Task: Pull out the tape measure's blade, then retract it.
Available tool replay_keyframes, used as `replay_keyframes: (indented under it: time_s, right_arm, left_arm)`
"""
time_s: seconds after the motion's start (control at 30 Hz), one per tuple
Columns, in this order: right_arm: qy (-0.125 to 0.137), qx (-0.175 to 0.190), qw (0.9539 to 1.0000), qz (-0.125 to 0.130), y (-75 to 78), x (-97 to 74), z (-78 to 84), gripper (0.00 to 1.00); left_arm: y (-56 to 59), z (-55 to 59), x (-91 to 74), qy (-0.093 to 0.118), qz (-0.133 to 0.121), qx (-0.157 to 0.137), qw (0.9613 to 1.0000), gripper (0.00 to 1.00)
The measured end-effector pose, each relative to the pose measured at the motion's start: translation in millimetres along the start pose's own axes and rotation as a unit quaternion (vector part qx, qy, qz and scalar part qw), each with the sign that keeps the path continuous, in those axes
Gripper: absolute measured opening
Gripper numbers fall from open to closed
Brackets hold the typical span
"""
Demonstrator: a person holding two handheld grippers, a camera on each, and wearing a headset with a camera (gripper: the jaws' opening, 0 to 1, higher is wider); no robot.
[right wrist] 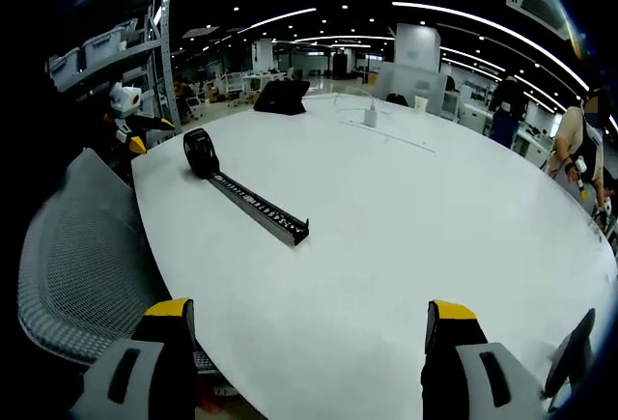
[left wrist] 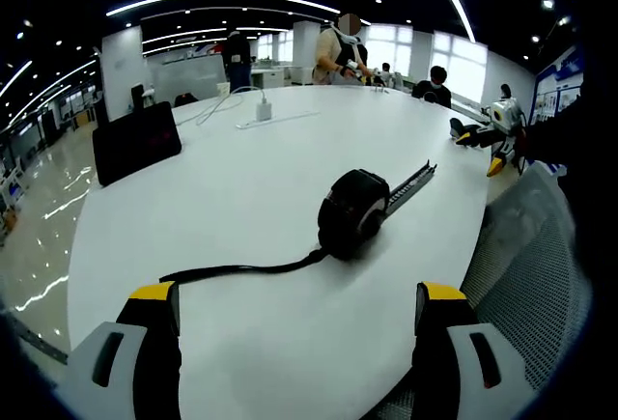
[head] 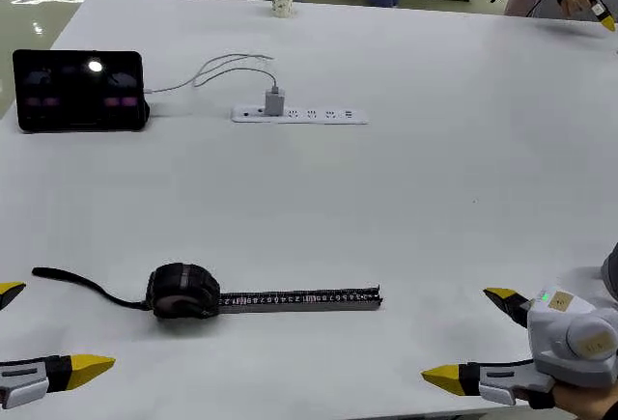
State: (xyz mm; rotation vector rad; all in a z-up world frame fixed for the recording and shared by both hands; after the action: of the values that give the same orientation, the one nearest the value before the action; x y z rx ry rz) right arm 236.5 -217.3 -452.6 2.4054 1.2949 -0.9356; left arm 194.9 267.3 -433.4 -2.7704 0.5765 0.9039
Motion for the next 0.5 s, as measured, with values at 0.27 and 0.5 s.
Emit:
replay_keyframes:
  time_s: [0.27,0.5]
  right_arm:
    - [-0.012,0.021,0.9997,-0.006,-3.2,-1.5,6.5,0.99]
    - [-0.010,0.020,0.9997,0.000,1.3,-1.6,5.7,0.99]
  left_arm:
    - [4.3,-8.6,-1.0,0.008,0.003,0.012,0.9999,0.99]
    - [4.8,-12.0,0.1,0.009,0.007,0.010,0.9999,0.99]
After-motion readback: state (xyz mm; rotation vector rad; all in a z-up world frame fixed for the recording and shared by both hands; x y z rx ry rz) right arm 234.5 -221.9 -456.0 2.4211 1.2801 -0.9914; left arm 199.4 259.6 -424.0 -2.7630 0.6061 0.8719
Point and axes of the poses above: the centre of the closed fingertips' face, and the gripper's own axes: x roughly forward along the fingers, y roughly to its right, z roughly out of its underside, the point moved 3 cm from there along -x, roughly backward along the fingers, and after that the axes turned 6 degrees about -z, right-handed, at the moved point
